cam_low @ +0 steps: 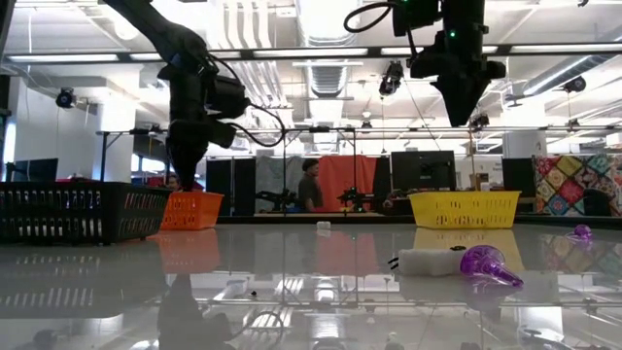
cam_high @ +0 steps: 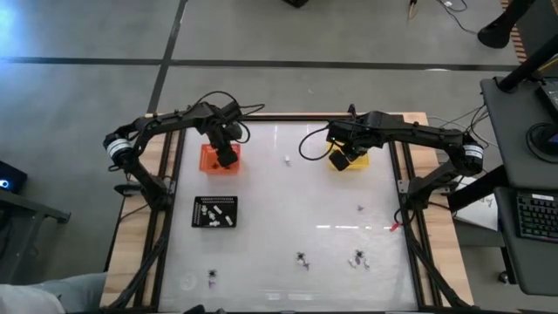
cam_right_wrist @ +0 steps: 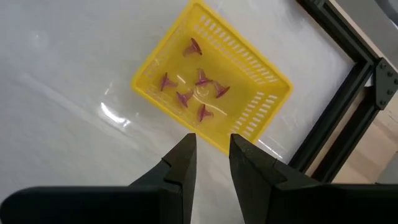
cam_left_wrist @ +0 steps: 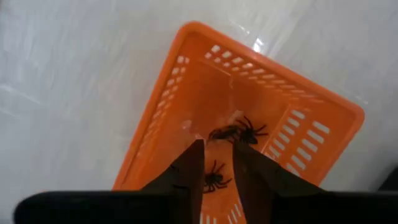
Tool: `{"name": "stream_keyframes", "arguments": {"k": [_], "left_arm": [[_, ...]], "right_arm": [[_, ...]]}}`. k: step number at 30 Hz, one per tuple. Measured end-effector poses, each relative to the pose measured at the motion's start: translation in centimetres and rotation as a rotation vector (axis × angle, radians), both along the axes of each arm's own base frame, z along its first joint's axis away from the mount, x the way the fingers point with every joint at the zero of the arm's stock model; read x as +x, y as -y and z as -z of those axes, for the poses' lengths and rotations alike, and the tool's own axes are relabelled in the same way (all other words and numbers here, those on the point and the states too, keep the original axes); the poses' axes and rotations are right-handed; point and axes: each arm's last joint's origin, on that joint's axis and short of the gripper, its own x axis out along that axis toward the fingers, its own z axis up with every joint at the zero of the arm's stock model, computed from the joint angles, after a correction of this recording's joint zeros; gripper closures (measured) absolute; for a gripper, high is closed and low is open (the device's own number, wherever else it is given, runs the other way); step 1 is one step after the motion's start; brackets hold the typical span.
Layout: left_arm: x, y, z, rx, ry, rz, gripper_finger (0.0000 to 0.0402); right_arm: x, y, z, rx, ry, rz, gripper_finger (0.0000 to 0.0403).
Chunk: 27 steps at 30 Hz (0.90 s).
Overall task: Sort Halloween decoration
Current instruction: Put the white skeleton toy into the black bin
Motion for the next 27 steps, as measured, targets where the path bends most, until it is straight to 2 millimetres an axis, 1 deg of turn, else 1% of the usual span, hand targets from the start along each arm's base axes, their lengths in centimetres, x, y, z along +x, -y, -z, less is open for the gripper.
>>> {"name": "stream_keyframes", "arguments": {"k": [5,8,12,18,24,27], "left_arm": [[-0.2,0.3,-0.4,-0.005,-0.004,-0.013,0.0299],[-0.5,0.7,-1.4,0.017,0.027,-0.021,0.0287],[-1.0,1.3,-3.1,0.058,0.086,-0.035,0.0280],[-1.7,1.9,-5.2,0.118,0.164,-0.035,0.0281],[-2.5,2.5,-6.6,0.155,0.210,-0.029,0.0281],[-2.7,2.7,-7.0,0.168,0.224,-0.025,0.0281]], "right_arm": [[0.4,0.1,0.0,-0.014,0.042,-0.003,0.0317],[1.3,0.4,0.1,-0.038,0.090,-0.050,0.0317],[3.1,1.0,0.6,-0.056,0.174,-0.124,0.0317],[6.1,2.0,2.7,-0.083,0.245,-0.130,0.0316],[8.5,2.7,4.7,-0.089,0.319,-0.059,0.0316],[9.5,3.0,5.8,-0.061,0.354,-0.031,0.0308]]}}
